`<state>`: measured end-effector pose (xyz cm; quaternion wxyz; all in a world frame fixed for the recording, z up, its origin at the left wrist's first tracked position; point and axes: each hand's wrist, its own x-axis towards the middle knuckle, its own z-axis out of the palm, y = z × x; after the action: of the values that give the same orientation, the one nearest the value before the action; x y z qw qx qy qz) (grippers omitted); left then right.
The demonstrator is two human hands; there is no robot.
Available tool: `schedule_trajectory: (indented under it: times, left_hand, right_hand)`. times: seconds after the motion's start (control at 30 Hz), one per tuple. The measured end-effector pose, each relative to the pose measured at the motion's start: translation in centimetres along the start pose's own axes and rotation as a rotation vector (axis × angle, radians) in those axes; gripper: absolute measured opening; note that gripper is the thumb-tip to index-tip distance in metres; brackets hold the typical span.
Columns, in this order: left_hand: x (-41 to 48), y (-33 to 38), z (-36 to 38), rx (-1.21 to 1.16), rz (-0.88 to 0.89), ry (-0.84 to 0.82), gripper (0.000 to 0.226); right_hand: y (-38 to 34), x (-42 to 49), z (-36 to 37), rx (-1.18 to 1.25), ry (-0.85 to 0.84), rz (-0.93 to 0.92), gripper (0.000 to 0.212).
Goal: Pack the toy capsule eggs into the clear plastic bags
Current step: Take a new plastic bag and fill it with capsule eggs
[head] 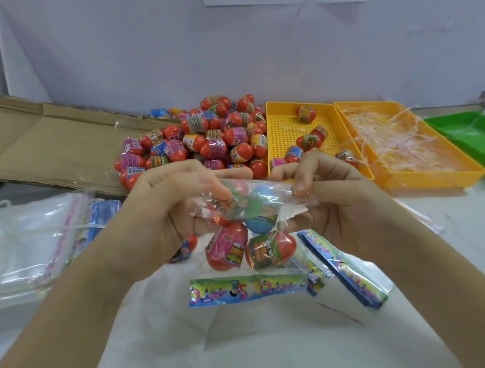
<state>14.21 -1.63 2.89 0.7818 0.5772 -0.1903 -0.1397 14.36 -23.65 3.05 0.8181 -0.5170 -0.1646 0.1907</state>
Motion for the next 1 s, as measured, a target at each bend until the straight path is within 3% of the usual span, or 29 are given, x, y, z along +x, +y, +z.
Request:
schedule_trajectory:
  times: [0.07, 0.2, 0.37, 0.43, 0.6, 0.83, 1.0]
  left_hand:
    - [-0.1, 0.0, 0.1, 0.055, 0.034, -0.010, 0.006]
    - [-0.3, 0.1, -0.1, 0.087, 0.082, -0.061, 0.027]
    - [-0.3, -0.1, 0.0, 0.075, 0.063, -0.060, 0.036]
    - [-0.2, -0.2, 0.1, 0.089, 0.053, -0.058, 0.038]
    - [-0.1, -0.6, 0.6, 0.118, 0.023, -0.021, 0.031]
    - [-0.1, -0.7, 0.2, 0.098, 0.043, 0.041, 0.039]
    - [-0.2, -0.6, -0.5, 0.129, 0.138, 0.068, 0.034]
  right_hand:
    - [0.0, 0.0, -0.2, 0.040, -0.017, 0.003, 0.019]
    - [-0.1, -0.1, -0.4, 0.073, -0.037, 0.012, 0.022]
    - [-0.2, 0.0, -0.5, 0.108, -0.105, 0.015, 0.007]
    - [-0.4, -0.1, -0.8, 0.183, -0.147, 0.028, 0.015]
    - [-0.1, 0.2, -0.8, 0.033, -0.072, -0.002, 0.038]
    - [-0.4, 0.0, -0.7, -0.032, -0.001, -0.093, 0.050]
    - [-0.6, 0.7, -0.6, -0.112, 0.219, -0.077, 0.012]
